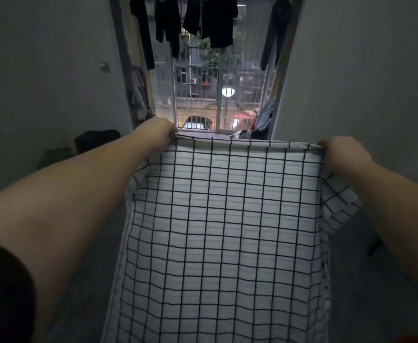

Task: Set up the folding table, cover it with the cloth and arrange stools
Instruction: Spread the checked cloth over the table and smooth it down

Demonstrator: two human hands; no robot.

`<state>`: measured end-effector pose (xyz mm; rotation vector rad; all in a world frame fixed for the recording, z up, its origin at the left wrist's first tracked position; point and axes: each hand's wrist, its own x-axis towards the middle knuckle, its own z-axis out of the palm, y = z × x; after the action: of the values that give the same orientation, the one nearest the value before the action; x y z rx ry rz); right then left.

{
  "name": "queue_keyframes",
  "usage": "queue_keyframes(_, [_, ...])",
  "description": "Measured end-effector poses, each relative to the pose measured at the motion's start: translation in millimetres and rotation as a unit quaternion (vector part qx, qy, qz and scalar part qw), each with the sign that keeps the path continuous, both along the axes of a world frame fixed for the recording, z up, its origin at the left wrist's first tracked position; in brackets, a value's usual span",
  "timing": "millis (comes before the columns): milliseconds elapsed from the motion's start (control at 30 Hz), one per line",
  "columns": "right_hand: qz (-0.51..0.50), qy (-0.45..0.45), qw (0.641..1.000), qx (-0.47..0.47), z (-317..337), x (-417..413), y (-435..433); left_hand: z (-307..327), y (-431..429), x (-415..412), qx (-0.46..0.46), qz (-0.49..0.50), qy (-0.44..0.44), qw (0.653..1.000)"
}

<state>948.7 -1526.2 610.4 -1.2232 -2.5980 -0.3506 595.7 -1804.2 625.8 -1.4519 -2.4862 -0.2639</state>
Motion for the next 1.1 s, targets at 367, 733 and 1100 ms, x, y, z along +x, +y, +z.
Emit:
queue_keyframes(367, [-0.025,0.098,0.995,0.016,41.5,-20.0,54.5,27.7,57.5,-17.6,0.034,0.02,0.012,0.999])
queue_keyframes(733, [-0.009,0.175,0.983,0.06,72.0,6.0,55.2,77.3,64.8,0.1,0.08,0.002,0.039,0.996])
queue_keyframes(1100, [-0.017,0.209,0.974,0.083,97.7,35.8,34.7,112.8,46.1,24.7,0.123,-0.003,0.078,0.989])
